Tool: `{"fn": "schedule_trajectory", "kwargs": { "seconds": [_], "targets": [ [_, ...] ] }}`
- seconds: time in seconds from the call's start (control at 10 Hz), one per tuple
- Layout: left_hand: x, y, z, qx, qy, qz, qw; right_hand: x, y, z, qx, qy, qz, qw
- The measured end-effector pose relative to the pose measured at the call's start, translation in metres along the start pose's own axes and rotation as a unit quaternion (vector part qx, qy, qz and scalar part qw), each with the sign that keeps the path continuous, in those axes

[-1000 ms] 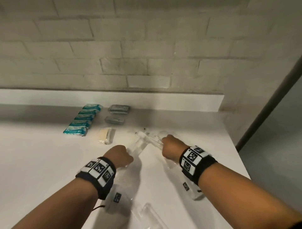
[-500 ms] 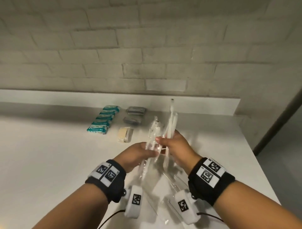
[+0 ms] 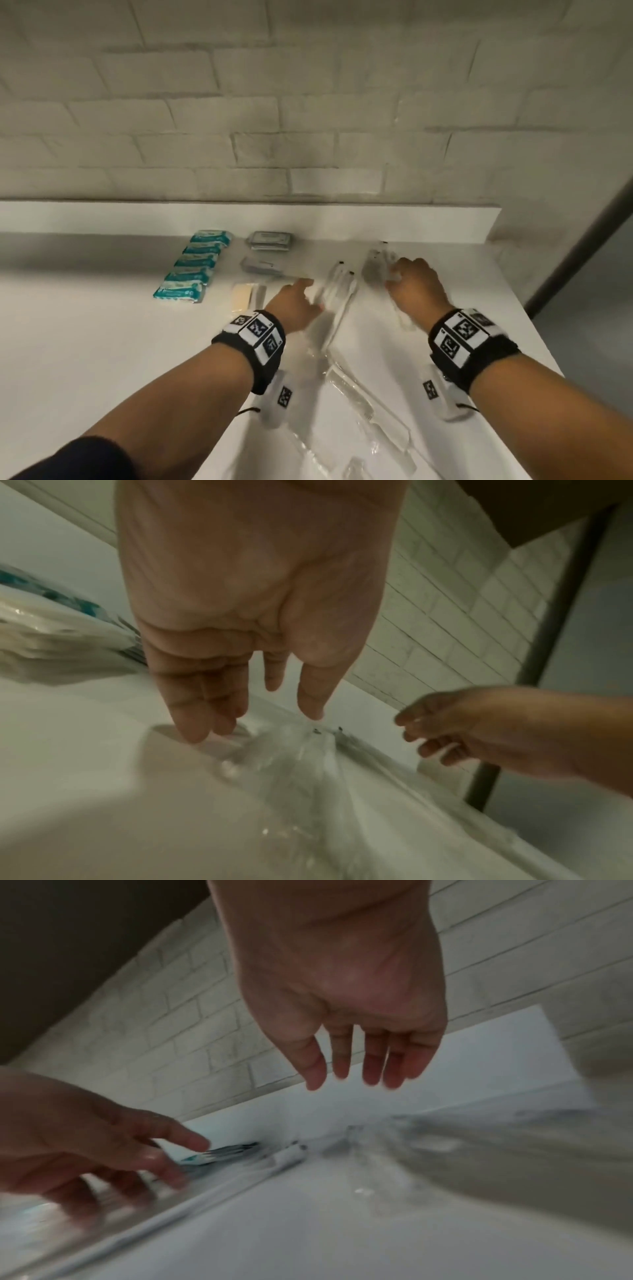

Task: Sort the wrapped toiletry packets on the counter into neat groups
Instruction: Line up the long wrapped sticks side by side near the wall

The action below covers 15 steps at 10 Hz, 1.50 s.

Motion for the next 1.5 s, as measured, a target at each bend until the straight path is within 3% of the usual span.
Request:
{"fn": "schedule_trajectory", "kwargs": {
  "seconds": [0.1,0.2,0.3,0.4,0.5,0.6,0.7,0.8,1.1,1.3,1.4,1.5],
  "targets": [
    [0.002,-0.007,0.000,0.083,-0.019,-0.019,0.996,-0.014,-0.030,-0.032,0.025,0.068,-0.098,0.993],
    [0.007,-0.009,0.006,0.153,0.010,-0.008,0.988,-0.024,-0.058,-0.056,0.004,0.059,-0.173,0.983],
    [0.012,-0.012,0.008,0.165,0.027,-0.010,0.986,-0.025,-0.069,-0.055,-0.105,0.086,-0.186,0.973],
    [0.010,-0.014,0.008,0.092,0.003,0.011,0.996,-0.020,-0.064,-0.049,-0.133,0.104,-0.199,0.965],
    [0.004,-0.016,0.015,0.134,-0.084,0.017,0.987,-0.011,-0.053,-0.046,-0.079,0.106,-0.173,0.976],
    [-0.005,-0.021,0.017,0.252,-0.131,-0.058,0.957,-0.027,-0.049,-0.060,-0.111,0.140,-0.227,0.957],
    [-0.008,-0.027,0.012,0.326,-0.144,-0.087,0.930,-0.048,-0.051,-0.077,-0.149,0.170,-0.307,0.924],
    [-0.005,-0.032,0.011,0.363,-0.169,-0.096,0.911,-0.034,-0.052,-0.077,-0.063,0.138,-0.258,0.954],
    [0.022,-0.026,0.028,0.249,-0.124,-0.084,0.957,0.023,-0.064,-0.084,0.001,0.131,-0.200,0.971],
    [0.045,-0.018,0.032,0.274,-0.146,-0.068,0.948,0.047,-0.053,-0.076,0.101,0.147,-0.210,0.961],
    [0.051,-0.019,0.033,0.321,-0.158,-0.049,0.933,0.058,-0.033,-0.055,0.145,0.117,-0.159,0.970],
    [0.056,-0.018,0.035,0.305,-0.171,-0.032,0.936,0.063,-0.008,-0.024,-0.041,0.071,-0.078,0.994]
  ]
}}
Point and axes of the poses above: each hand's wrist, its own x-axis towards the middle knuckle, its own y-axis out of the back of the hand, z = x × y, the point moved 4 cm from there along x, towards the middle knuckle, and after that the axes turned 6 degrees about y, right-handed, at the moved point
